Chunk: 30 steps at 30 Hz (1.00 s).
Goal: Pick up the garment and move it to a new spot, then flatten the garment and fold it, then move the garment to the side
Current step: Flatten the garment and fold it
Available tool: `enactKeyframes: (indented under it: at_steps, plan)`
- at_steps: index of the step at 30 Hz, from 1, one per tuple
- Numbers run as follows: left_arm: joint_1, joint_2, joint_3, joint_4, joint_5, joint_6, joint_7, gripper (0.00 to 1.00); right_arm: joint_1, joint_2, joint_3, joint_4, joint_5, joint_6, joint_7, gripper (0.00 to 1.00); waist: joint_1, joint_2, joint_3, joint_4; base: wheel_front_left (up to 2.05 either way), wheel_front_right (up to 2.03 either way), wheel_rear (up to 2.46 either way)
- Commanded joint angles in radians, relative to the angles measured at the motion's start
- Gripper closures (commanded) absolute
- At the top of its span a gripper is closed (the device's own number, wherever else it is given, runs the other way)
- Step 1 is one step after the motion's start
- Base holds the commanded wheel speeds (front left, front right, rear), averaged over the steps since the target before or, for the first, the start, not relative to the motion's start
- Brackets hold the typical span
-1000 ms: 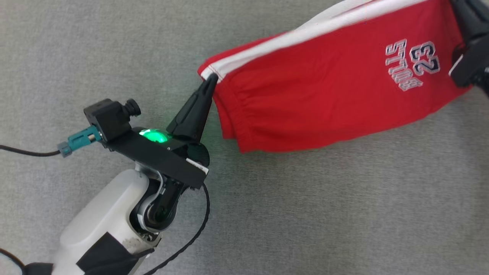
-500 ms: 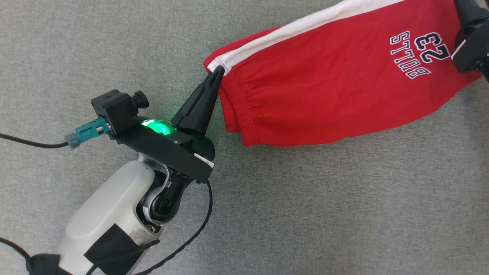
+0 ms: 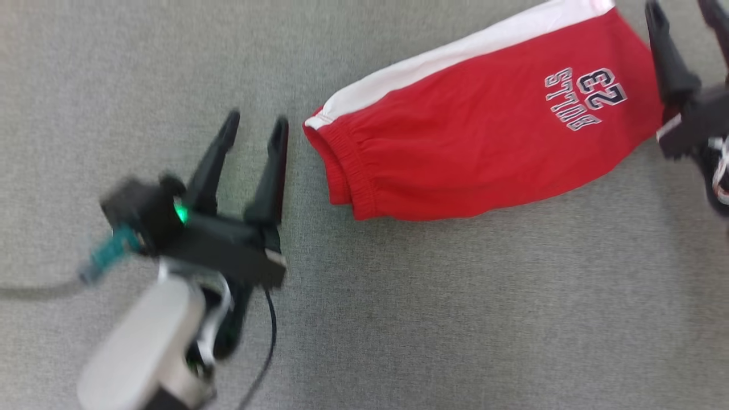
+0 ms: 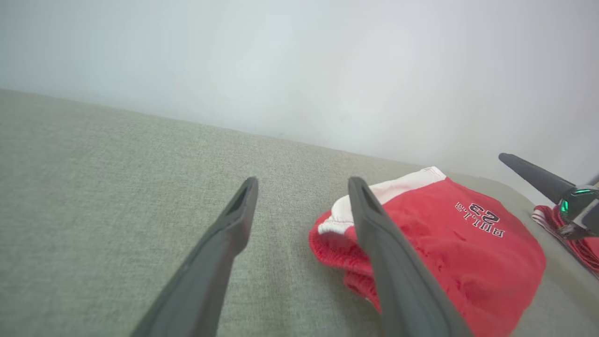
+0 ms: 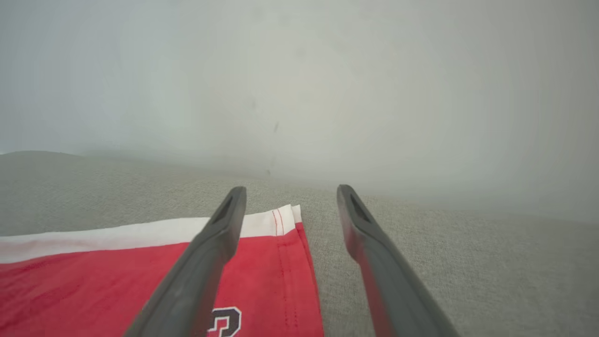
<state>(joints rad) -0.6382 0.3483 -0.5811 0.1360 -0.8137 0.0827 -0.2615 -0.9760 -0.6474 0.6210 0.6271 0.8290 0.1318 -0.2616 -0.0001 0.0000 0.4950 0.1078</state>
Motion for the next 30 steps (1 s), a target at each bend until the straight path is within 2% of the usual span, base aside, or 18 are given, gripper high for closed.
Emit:
enactKeyframes:
  at_steps: [1, 2, 5, 8, 13, 21, 30]
  plan:
    - [0.052, -0.011, 0.004, -0.022, 0.049, 0.015, -0.003, 0.00, 0.064, 0.009, -0.026, -0.019, -0.006, -0.003, -0.004, 0.00, 0.0001, 0.0000, -0.043, -0.012, 0.00, 0.00, 0.00]
    - [0.052, -0.011, 0.004, -0.022, 0.049, 0.015, -0.003, 0.00, 0.064, 0.009, -0.026, -0.019, -0.006, -0.003, -0.004, 0.00, 0.0001, 0.0000, -0.043, -0.012, 0.00, 0.00, 0.00]
    - [0.164, -0.035, 0.033, -0.097, 0.179, 0.053, -0.003, 0.00, 0.195, 0.013, -0.102, -0.067, -0.026, -0.003, -0.004, 0.00, 0.0001, 0.0000, -0.086, -0.011, 0.00, 0.00, 0.00]
    - [0.241, -0.062, 0.059, -0.146, 0.256, 0.074, -0.003, 0.00, 0.286, 0.028, -0.152, -0.088, -0.036, -0.003, -0.004, 0.00, 0.0001, 0.0000, -0.115, -0.006, 0.00, 0.00, 0.00]
    - [0.355, -0.108, 0.089, -0.182, 0.336, 0.082, -0.003, 0.00, 0.385, 0.049, -0.224, -0.098, -0.048, -0.003, -0.004, 0.00, 0.0001, 0.0000, -0.149, 0.012, 0.00, 0.00, 0.00]
    - [0.430, -0.181, 0.094, -0.194, 0.402, 0.028, -0.003, 0.00, 0.368, 0.052, -0.279, -0.010, -0.029, -0.003, -0.003, 0.00, 0.0001, 0.0000, -0.135, 0.074, 0.00, 0.00, 0.00]
    - [0.417, -0.217, 0.113, -0.178, 0.449, -0.038, -0.003, 0.00, 0.246, 0.062, -0.230, 0.164, -0.029, -0.003, 0.010, 0.00, 0.0001, 0.0000, -0.089, 0.123, 0.00, 0.00, 0.00]
